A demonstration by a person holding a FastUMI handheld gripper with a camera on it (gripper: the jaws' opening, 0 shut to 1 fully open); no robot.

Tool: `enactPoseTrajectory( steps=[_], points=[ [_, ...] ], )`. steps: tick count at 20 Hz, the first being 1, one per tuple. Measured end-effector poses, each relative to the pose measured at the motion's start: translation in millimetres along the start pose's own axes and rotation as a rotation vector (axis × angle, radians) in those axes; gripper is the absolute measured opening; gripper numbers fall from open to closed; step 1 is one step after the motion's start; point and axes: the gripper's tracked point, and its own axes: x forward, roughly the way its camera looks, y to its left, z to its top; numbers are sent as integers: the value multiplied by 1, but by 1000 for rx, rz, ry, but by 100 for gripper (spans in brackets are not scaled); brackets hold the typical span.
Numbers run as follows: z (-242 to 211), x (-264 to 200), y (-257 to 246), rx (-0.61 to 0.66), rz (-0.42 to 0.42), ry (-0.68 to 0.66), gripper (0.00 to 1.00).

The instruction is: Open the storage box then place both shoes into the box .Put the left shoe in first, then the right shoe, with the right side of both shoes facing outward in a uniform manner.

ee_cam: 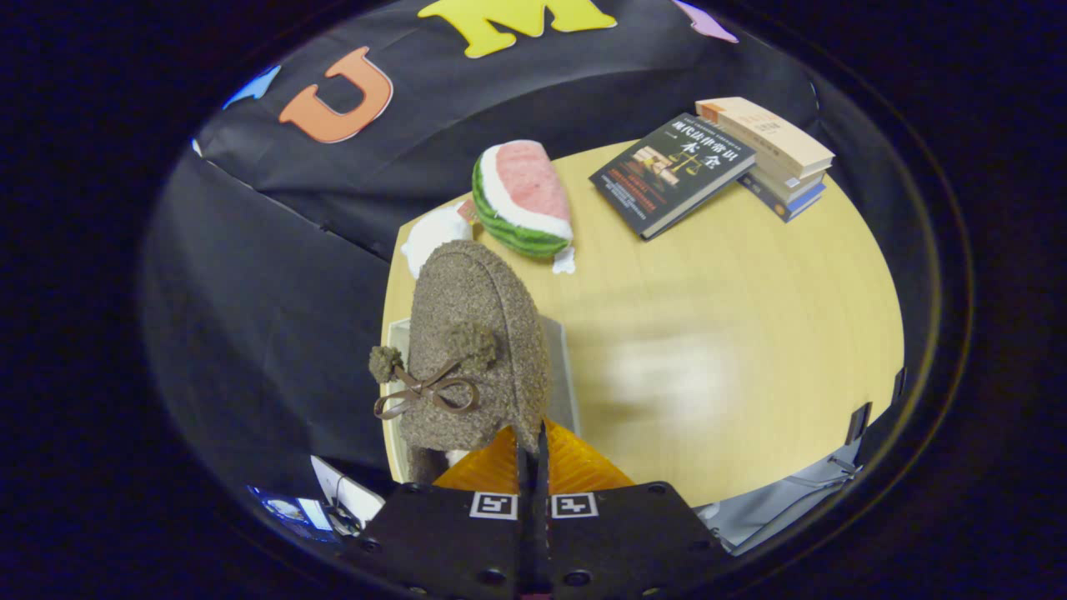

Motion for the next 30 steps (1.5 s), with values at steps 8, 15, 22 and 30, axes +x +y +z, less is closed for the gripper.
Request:
enactPoseTrajectory(
  steps=[8, 15, 22, 30],
  points=[
    [-28, 71, 29, -34, -172, 69, 1],
    [-24, 105, 7, -64, -338, 56, 1],
    [-27, 120, 0, -36, -417, 62, 3],
    [-28, 121, 4, -9, -421, 54, 11]
  ],
)
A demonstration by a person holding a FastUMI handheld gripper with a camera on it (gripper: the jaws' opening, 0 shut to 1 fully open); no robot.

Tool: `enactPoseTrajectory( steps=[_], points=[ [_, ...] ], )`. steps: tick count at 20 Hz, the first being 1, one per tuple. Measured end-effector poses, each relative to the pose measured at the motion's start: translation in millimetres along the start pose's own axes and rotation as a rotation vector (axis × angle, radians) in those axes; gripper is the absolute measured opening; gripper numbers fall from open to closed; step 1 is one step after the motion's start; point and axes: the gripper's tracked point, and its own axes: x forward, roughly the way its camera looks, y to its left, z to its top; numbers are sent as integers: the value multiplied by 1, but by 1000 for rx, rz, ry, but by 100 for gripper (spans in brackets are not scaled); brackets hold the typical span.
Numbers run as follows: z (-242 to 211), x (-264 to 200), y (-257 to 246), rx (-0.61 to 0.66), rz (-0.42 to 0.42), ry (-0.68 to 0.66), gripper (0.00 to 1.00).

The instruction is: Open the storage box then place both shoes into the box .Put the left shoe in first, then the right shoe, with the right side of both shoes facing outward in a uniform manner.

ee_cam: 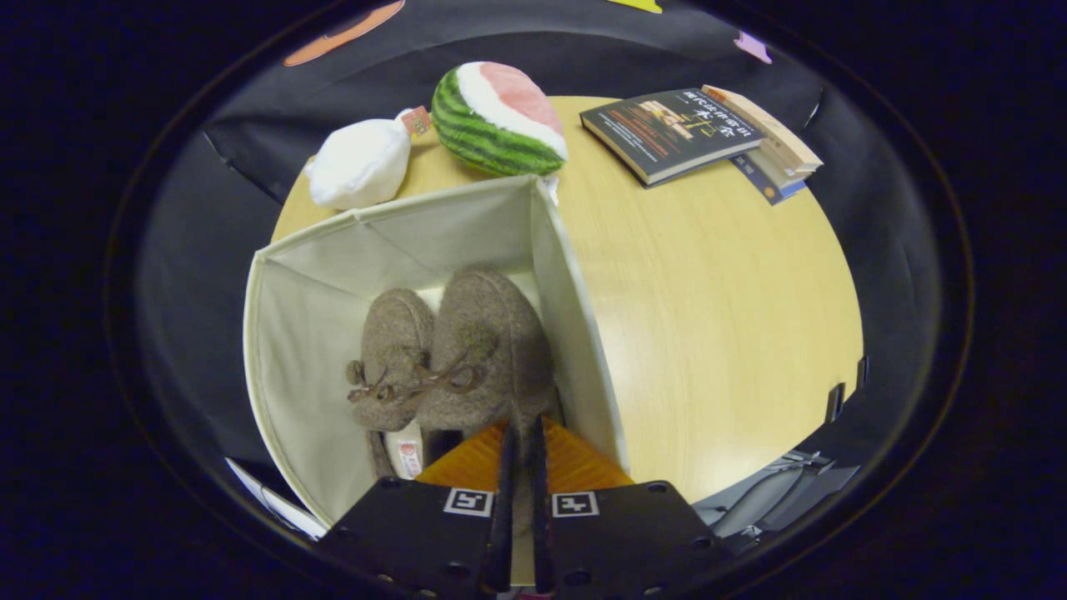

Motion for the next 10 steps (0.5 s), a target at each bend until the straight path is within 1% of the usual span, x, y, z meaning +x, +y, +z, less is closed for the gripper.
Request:
enactPoseTrajectory(
  steps=[2, 3, 4, 5, 6, 7, 9, 10],
  points=[
    [0, -4, 4, 0, 10, -10, 12],
    [-2, -9, 7, -7, 17, -11, 15],
    [-4, -14, 8, -20, 18, -12, 18],
    [-5, -20, 7, -31, 18, -21, 26],
    [-5, -28, 6, -44, 16, -34, 30],
    [-6, -35, 4, -54, 17, -45, 37],
    [-11, -53, 6, -73, 53, -54, 46],
    [-12, -63, 5, -84, 71, -68, 49]
  ],
)
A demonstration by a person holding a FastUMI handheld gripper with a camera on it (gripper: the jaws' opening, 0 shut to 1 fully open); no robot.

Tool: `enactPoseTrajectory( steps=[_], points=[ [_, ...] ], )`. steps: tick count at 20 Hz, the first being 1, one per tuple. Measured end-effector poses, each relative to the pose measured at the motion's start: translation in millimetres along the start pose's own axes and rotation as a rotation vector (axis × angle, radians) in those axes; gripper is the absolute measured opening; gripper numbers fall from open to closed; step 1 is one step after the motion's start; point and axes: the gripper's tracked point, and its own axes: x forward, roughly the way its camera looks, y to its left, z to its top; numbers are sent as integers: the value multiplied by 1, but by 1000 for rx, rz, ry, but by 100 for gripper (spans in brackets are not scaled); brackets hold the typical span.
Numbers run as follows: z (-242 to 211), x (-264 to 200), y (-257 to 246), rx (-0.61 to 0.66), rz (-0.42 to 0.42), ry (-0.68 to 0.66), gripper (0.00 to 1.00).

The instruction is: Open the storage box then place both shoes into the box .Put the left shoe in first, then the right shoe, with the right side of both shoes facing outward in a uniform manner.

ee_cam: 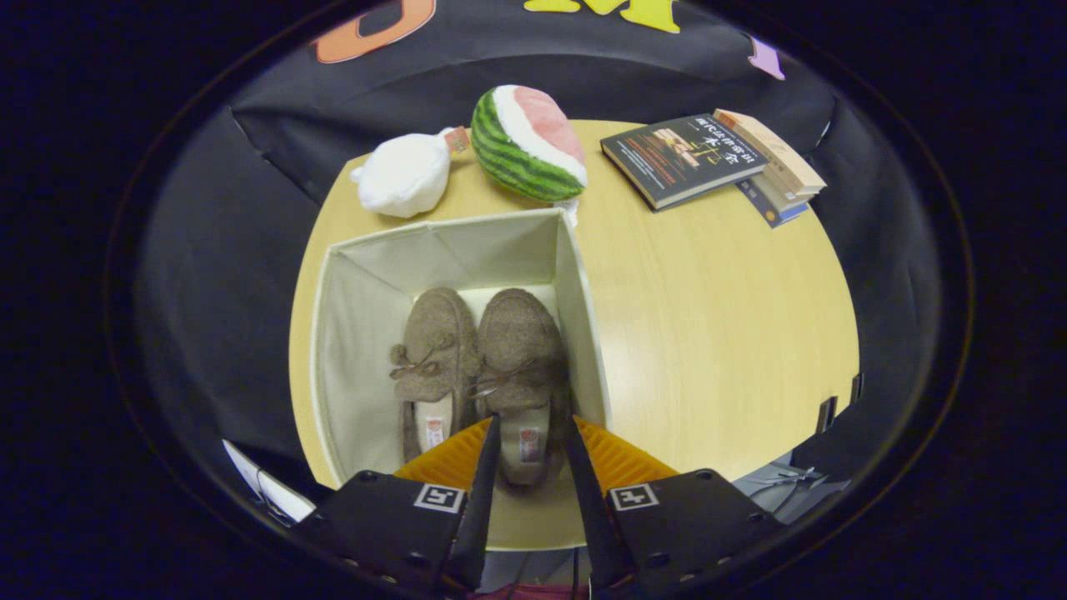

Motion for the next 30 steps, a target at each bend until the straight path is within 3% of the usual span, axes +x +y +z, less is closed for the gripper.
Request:
enactPoseTrajectory(
  steps=[3, 6, 7, 12, 16, 24, 30],
  points=[
    [6, -37, -6, -41, 29, -86, 64],
    [16, -76, -18, -44, 55, -181, 71],
    [21, -87, -26, -53, 61, -214, 80],
    [52, -145, -89, -100, 10, -424, 99],
    [89, -194, -140, -99, -42, -643, 99],
    [127, -311, -183, -59, 5, -1084, 98],
    [123, -371, -192, -87, 90, -1244, 98]
  ],
)
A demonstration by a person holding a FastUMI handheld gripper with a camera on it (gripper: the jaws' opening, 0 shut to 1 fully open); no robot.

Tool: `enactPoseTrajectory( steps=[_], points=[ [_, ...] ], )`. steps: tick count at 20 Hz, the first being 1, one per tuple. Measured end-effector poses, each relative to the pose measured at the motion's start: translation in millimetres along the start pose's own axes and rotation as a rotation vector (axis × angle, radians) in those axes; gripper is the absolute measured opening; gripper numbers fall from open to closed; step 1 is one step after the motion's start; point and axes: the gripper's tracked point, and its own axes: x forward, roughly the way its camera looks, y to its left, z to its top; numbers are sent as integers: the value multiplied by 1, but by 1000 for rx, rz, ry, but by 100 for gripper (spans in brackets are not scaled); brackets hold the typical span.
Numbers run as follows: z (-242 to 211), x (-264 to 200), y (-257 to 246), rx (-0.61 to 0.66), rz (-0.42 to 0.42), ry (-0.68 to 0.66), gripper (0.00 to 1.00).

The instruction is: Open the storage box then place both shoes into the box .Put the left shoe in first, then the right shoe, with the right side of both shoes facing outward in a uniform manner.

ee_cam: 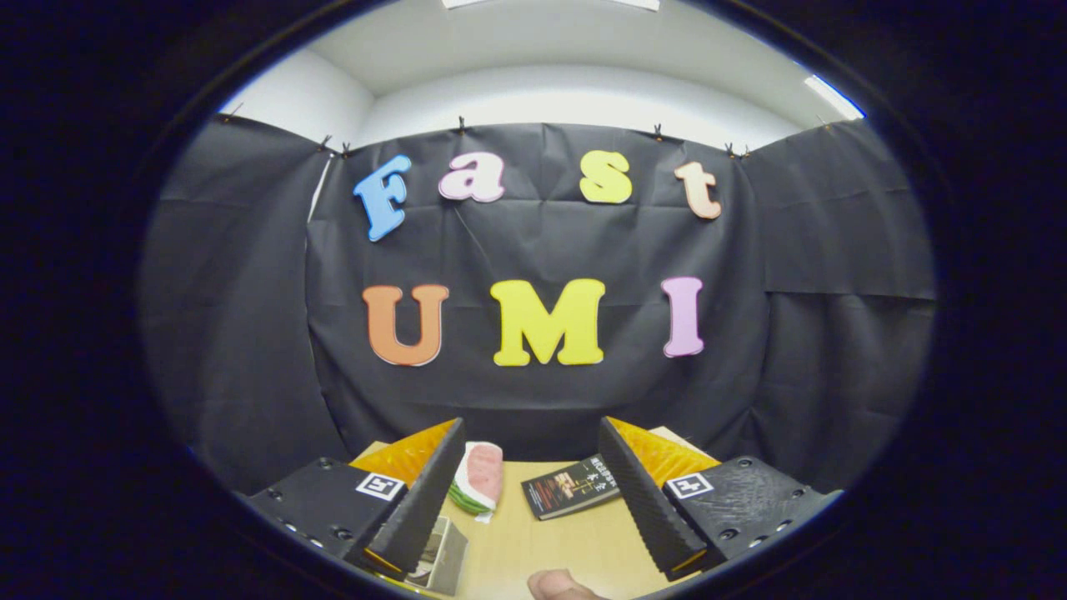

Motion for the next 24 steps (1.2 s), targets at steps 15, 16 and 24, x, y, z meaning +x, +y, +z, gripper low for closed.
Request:
enactPoseTrajectory(
  steps=[15, 16, 24],
  points=[
    [6, -39, 31, -47, 38, -4, 98],
    [8, -38, 34, -41, 38, -11, 98],
    [20, -44, 43, -37, 39, -38, 98]
  ],
)
